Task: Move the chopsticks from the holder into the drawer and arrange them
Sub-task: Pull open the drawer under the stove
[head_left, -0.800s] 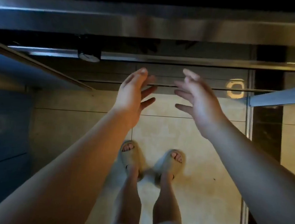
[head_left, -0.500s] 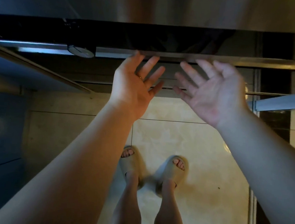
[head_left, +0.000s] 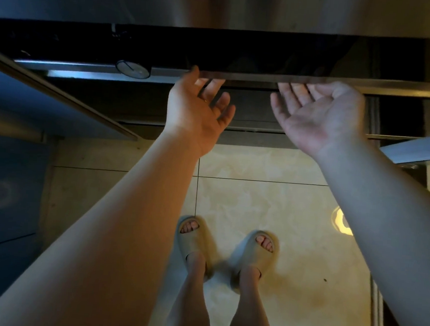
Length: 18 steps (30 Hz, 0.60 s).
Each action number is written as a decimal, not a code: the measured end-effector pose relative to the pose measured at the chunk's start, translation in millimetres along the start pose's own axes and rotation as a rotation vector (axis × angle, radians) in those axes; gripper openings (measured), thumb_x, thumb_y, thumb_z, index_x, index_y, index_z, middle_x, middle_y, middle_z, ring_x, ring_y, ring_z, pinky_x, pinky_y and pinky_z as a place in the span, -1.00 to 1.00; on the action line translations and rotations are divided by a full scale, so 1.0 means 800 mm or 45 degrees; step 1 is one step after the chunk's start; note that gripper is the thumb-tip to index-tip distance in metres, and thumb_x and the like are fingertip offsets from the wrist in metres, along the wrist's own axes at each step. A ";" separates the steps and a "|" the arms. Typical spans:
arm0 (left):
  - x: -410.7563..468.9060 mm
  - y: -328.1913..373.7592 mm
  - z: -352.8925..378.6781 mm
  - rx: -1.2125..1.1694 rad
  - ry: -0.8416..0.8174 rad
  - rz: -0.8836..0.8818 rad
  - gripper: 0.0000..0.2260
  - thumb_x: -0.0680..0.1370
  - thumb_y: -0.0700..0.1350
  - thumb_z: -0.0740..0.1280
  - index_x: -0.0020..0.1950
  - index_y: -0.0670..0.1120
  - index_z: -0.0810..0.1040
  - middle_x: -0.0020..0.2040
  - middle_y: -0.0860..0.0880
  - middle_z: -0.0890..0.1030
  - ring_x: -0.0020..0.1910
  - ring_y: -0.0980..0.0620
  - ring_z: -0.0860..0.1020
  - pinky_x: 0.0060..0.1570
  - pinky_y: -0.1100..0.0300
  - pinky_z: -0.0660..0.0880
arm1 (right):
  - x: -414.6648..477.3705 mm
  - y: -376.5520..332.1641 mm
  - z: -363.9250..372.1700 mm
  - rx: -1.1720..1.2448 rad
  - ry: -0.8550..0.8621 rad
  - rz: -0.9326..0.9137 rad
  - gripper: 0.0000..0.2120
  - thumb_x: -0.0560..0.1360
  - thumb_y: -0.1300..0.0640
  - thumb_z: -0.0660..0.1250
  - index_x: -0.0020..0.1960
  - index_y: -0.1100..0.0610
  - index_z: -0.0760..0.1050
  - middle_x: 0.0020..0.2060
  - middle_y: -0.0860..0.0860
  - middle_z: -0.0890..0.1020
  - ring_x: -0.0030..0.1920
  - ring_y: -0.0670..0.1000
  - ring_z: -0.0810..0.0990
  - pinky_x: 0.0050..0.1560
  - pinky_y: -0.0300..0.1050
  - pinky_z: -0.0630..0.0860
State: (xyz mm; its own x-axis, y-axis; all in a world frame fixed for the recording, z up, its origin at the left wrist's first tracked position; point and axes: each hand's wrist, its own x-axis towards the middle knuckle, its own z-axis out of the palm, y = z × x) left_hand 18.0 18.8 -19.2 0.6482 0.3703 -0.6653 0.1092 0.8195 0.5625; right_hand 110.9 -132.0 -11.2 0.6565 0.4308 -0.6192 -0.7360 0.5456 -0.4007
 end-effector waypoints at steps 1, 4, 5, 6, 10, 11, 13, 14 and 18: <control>-0.001 0.000 -0.002 0.024 -0.003 0.003 -0.59 0.64 0.07 0.17 0.40 -0.13 0.47 -0.26 0.02 0.58 -0.17 0.02 0.52 0.11 0.04 0.48 | 0.000 0.000 0.001 -0.007 0.002 -0.003 -0.77 0.55 0.21 0.07 0.14 0.18 0.40 0.19 0.18 0.53 0.20 0.17 0.54 0.24 0.14 0.48; -0.004 0.002 -0.004 0.045 -0.047 -0.002 -0.57 0.64 0.12 0.15 0.38 -0.11 0.49 -0.22 0.01 0.58 -0.19 0.03 0.50 0.11 0.04 0.46 | -0.002 -0.001 -0.001 -0.011 -0.016 0.010 -0.81 0.55 0.21 0.09 0.12 0.17 0.39 0.14 0.18 0.53 0.15 0.17 0.54 0.24 0.13 0.47; -0.004 0.002 -0.003 0.034 -0.056 -0.008 -0.56 0.64 0.14 0.14 0.37 -0.11 0.50 -0.20 0.01 0.58 -0.20 0.03 0.49 0.11 0.05 0.46 | -0.002 -0.001 -0.003 -0.016 -0.022 0.012 -0.81 0.55 0.21 0.09 0.12 0.16 0.39 0.15 0.18 0.52 0.15 0.17 0.54 0.25 0.13 0.47; -0.004 0.002 -0.003 0.019 -0.056 -0.014 -0.55 0.64 0.15 0.14 0.37 -0.11 0.51 -0.19 0.00 0.59 -0.21 0.04 0.49 0.10 0.05 0.46 | -0.002 -0.002 -0.004 -0.020 -0.025 0.014 -0.81 0.55 0.21 0.09 0.12 0.16 0.39 0.16 0.18 0.51 0.16 0.17 0.54 0.25 0.13 0.47; -0.008 -0.002 -0.003 0.014 -0.023 -0.013 -0.53 0.63 0.18 0.15 0.36 -0.10 0.52 -0.18 0.01 0.61 -0.25 0.04 0.47 0.08 0.05 0.45 | -0.005 -0.001 -0.008 -0.019 0.001 0.015 -0.74 0.56 0.21 0.08 0.22 0.18 0.39 0.23 0.17 0.50 0.17 0.16 0.55 0.20 0.11 0.50; -0.010 -0.005 -0.005 0.027 -0.013 -0.013 -0.53 0.64 0.17 0.15 0.38 -0.11 0.50 -0.24 0.03 0.60 -0.25 0.04 0.46 0.07 0.05 0.45 | -0.007 0.001 -0.012 -0.017 0.012 0.020 -0.70 0.56 0.22 0.07 0.26 0.18 0.38 0.25 0.17 0.51 0.18 0.16 0.55 0.18 0.12 0.51; -0.020 -0.012 -0.013 0.059 -0.008 -0.028 -0.52 0.64 0.17 0.13 0.41 -0.11 0.47 -0.32 0.06 0.57 -0.26 0.05 0.43 0.04 0.07 0.43 | -0.018 0.007 -0.022 -0.027 0.023 0.033 -0.65 0.57 0.22 0.05 0.32 0.17 0.37 0.29 0.16 0.51 0.24 0.15 0.55 0.21 0.12 0.49; -0.026 -0.016 -0.017 0.067 -0.007 -0.042 -0.52 0.65 0.17 0.12 0.42 -0.12 0.47 -0.33 0.07 0.56 -0.27 0.05 0.42 0.03 0.08 0.43 | -0.026 0.011 -0.027 -0.030 0.024 0.037 -0.64 0.57 0.23 0.04 0.34 0.17 0.36 0.30 0.16 0.52 0.25 0.14 0.54 0.21 0.12 0.49; -0.054 -0.034 -0.039 0.068 0.013 -0.107 -0.51 0.64 0.18 0.12 0.40 -0.12 0.47 -0.34 0.08 0.53 -0.29 0.05 0.38 0.07 0.08 0.41 | -0.060 0.027 -0.046 0.029 0.042 0.040 -0.58 0.56 0.25 0.03 0.41 0.08 0.26 0.14 0.14 0.55 0.17 0.13 0.56 0.19 0.10 0.48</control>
State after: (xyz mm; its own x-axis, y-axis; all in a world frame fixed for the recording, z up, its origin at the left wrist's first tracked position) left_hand -36.5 -5.8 -21.3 0.6274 0.3062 -0.7160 0.2029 0.8234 0.5300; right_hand 57.3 -167.4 -14.5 0.6271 0.4245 -0.6532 -0.7519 0.5487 -0.3653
